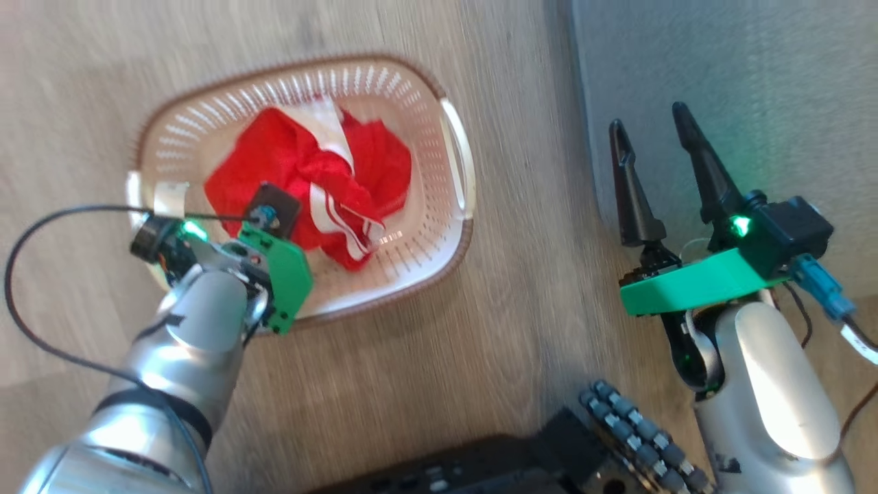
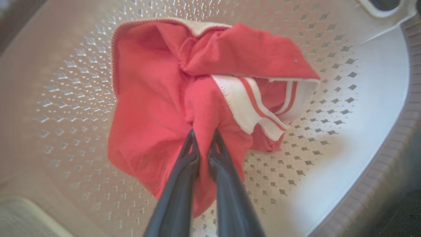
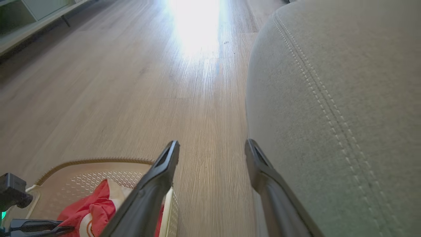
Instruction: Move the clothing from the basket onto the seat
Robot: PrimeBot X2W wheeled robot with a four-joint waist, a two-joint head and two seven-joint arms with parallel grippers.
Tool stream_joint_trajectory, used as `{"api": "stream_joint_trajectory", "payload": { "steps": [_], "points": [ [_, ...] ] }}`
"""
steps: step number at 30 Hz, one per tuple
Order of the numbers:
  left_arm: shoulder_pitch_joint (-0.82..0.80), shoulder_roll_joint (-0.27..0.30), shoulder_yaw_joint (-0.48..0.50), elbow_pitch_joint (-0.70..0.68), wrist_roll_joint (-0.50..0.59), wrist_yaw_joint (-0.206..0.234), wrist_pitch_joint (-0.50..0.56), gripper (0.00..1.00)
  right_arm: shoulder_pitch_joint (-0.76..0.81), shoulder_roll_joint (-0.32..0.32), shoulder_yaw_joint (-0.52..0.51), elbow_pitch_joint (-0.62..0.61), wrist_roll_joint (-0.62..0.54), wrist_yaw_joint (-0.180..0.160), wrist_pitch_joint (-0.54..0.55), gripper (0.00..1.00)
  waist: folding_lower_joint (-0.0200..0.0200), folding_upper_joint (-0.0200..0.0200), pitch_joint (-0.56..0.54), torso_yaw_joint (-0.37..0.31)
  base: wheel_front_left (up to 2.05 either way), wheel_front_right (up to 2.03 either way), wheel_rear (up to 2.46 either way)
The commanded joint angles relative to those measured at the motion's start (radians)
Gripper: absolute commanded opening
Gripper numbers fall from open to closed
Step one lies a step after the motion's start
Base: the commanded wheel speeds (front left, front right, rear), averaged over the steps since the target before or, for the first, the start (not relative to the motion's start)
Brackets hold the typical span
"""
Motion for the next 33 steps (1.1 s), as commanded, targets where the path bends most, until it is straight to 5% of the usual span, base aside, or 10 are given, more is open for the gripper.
{"api": "stream_joint_trajectory", "payload": {
  "steps": [1,20,33],
  "points": [
    [0.031,0.010,0.026,-0.012,-0.013,0.010,-0.018,0.00,0.031,0.004,0.019,-0.013,-0.010,0.000,-0.002,1.00,0.0001,0.0000,-0.091,0.030,0.00,0.00,0.00],
    [0.307,0.003,0.127,-0.428,-0.118,0.070,-0.030,0.00,0.126,0.004,0.005,0.129,-0.045,0.000,-0.002,1.00,0.0001,0.0000,-0.510,0.142,0.00,0.00,0.00],
    [0.456,0.019,0.261,-0.746,-0.127,0.091,-0.030,0.00,0.201,0.004,0.023,0.145,-0.041,0.000,-0.002,1.00,0.0001,0.0000,-0.684,0.161,0.00,0.00,0.00]
  ]
}}
